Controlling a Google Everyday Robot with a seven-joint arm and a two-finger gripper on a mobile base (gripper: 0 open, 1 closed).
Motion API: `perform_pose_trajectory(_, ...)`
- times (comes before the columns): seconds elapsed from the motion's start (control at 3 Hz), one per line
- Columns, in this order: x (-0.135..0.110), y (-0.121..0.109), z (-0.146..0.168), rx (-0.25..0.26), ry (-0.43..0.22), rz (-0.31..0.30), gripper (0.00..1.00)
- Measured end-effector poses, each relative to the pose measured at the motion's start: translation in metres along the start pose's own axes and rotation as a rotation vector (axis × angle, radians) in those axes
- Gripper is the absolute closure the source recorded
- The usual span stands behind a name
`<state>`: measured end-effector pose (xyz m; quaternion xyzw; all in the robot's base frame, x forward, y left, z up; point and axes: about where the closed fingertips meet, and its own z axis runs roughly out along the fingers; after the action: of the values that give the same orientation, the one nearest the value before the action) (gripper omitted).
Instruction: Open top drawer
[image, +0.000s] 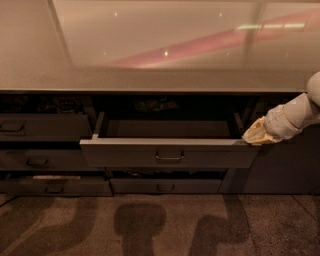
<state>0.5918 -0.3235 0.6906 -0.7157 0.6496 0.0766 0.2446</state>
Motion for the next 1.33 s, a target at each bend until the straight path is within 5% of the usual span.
perform_pose_trajectory(1.0,0.002,-0.004,0.001,-0.018,0.0,0.023,1.0)
perform_pose_trajectory(1.33,-0.001,-0.022,0.009,-0.029,0.041,0.045,1.0)
